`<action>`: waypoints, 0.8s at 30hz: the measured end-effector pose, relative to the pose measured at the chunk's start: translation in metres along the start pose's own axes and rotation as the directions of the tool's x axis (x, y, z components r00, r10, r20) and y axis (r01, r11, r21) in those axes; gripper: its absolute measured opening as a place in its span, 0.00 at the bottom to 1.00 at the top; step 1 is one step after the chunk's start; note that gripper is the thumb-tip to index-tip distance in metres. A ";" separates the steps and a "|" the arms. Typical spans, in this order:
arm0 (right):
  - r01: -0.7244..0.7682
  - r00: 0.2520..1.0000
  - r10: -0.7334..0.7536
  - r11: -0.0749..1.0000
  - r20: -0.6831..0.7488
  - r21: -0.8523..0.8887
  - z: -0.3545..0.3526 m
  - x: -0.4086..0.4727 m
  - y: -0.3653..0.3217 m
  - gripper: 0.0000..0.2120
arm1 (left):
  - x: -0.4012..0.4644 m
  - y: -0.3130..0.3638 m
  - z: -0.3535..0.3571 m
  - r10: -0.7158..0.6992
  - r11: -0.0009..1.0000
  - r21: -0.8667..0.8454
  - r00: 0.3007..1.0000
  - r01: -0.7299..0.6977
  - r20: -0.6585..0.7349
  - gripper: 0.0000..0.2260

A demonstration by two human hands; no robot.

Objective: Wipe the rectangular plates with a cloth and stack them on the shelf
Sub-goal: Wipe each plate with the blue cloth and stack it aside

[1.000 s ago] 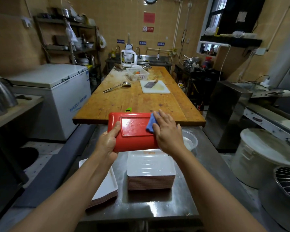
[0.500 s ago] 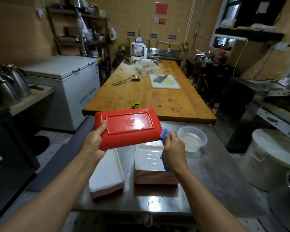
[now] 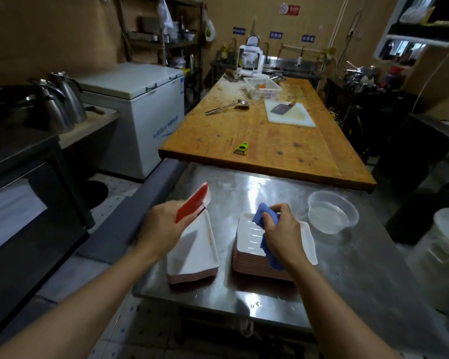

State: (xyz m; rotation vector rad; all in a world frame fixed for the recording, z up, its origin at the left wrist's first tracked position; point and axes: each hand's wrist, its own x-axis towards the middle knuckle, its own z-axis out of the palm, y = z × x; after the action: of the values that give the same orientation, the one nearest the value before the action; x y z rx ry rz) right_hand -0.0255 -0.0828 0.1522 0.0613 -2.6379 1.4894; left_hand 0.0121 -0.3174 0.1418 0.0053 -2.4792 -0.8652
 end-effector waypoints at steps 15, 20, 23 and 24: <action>-0.024 0.999 0.024 1.000 0.045 0.003 0.032 -0.001 0.024 0.02 | -0.060 -0.050 0.052 0.320 0.760 0.431 0.857 -0.487 0.403 0.16; -0.029 0.999 0.028 0.999 0.034 0.024 0.033 0.000 0.028 0.02 | -0.066 -0.050 0.062 0.269 0.780 0.441 0.874 -0.445 0.405 0.16; -0.029 0.999 0.028 0.999 0.027 0.028 0.033 0.002 0.031 0.03 | -0.066 -0.048 0.068 0.241 0.772 0.480 0.891 -0.417 0.386 0.18; -0.027 0.999 0.026 0.999 0.026 0.027 0.032 0.002 0.031 0.03 | -0.067 -0.049 0.071 0.229 0.771 0.494 0.898 -0.403 0.375 0.21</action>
State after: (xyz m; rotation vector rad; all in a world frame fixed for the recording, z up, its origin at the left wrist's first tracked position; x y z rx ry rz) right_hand -0.0331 -0.0941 0.1093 0.0489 -2.6486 1.5439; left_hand 0.0297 -0.3046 0.0346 -0.3609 -2.8065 0.0411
